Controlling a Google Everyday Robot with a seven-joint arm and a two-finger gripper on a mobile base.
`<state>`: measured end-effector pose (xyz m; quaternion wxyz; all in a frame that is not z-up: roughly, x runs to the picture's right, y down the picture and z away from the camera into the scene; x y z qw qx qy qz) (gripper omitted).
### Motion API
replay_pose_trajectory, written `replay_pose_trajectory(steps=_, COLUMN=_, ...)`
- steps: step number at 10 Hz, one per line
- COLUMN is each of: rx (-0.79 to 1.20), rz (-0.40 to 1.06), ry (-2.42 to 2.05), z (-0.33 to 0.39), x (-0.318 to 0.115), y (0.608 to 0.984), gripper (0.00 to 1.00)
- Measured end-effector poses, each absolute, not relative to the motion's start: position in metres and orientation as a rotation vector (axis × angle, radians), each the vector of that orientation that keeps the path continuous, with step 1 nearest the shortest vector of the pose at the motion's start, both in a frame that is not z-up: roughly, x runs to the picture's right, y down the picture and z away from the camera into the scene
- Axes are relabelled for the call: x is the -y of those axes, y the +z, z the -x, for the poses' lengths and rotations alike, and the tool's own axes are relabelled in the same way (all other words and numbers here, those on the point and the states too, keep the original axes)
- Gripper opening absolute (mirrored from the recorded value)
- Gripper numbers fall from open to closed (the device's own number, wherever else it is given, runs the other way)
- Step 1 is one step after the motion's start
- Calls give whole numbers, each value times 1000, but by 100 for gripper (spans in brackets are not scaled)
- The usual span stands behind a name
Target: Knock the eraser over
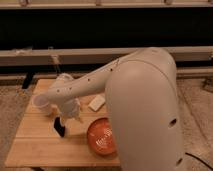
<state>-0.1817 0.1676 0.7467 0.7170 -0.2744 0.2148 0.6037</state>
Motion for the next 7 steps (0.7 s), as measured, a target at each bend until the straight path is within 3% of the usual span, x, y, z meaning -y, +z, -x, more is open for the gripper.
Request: replay_pose_trajectory(steps=7, rx=-469, rz=602, ry=1309, z=187, x=-173, y=744, gripper=65)
